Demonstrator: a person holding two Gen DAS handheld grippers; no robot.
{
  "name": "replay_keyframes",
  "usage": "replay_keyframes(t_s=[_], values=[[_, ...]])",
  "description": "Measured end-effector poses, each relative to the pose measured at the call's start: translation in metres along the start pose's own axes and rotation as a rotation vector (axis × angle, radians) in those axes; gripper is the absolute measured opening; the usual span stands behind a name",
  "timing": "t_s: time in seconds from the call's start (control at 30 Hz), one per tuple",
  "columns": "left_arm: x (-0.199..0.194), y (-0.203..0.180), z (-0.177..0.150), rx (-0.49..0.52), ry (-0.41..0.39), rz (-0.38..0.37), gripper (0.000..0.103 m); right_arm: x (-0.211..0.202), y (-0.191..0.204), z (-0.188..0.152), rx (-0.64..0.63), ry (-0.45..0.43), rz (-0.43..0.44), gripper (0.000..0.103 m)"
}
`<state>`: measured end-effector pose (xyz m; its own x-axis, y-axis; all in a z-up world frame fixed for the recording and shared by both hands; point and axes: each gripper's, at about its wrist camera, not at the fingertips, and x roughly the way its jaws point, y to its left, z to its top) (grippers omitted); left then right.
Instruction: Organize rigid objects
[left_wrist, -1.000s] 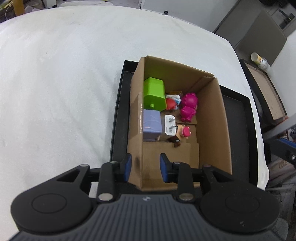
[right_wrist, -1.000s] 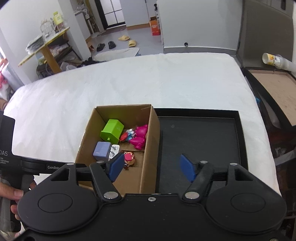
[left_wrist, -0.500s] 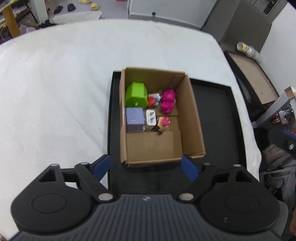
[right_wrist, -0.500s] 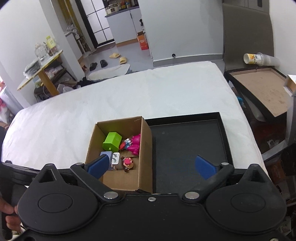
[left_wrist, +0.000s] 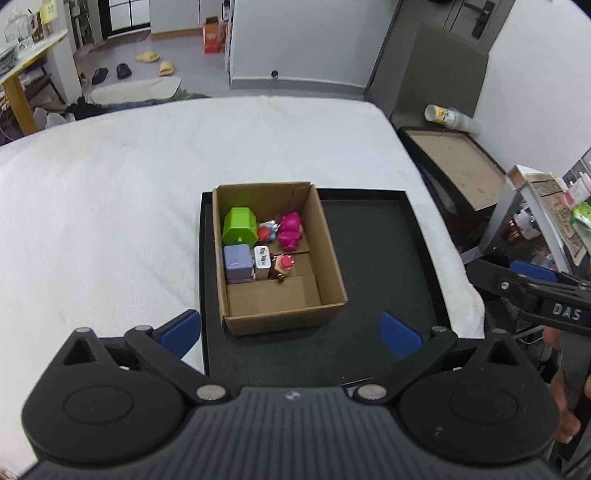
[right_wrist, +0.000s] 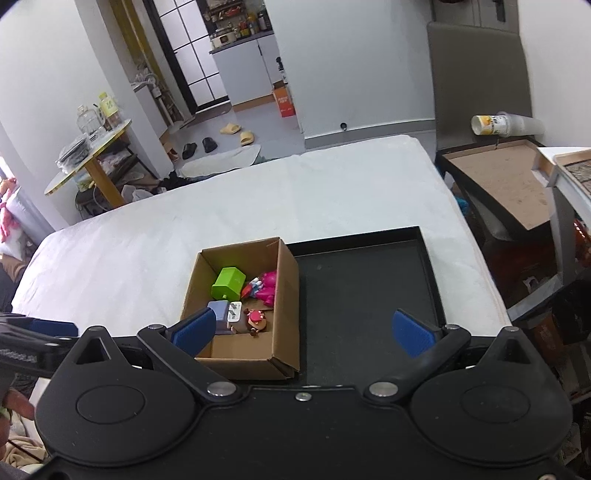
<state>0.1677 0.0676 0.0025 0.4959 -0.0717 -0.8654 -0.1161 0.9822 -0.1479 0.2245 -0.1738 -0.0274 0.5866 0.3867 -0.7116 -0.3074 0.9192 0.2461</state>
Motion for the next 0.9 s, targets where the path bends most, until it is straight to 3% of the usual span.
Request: replay_keyframes(t_s=[0.4, 0.57, 0.9], values=[[-0.06, -0.023, -0.025, 0.065, -0.132, -0.027, 0.103, -0.032, -0.005, -0.014, -0.01, -0.034, 0.015, 0.103], [-0.08, -0.032, -0.042, 0.087, -0.21, -0.006, 0.103, -0.044, -0.01, -0.021, 0.003, -0.054, -0.01, 0.103], [-0.088, -0.04, -0.079, 0.027, -0.283, 0.026, 0.103, -0.064, -0.01, -0.036, 0.014, -0.075, -0.018, 0.103]])
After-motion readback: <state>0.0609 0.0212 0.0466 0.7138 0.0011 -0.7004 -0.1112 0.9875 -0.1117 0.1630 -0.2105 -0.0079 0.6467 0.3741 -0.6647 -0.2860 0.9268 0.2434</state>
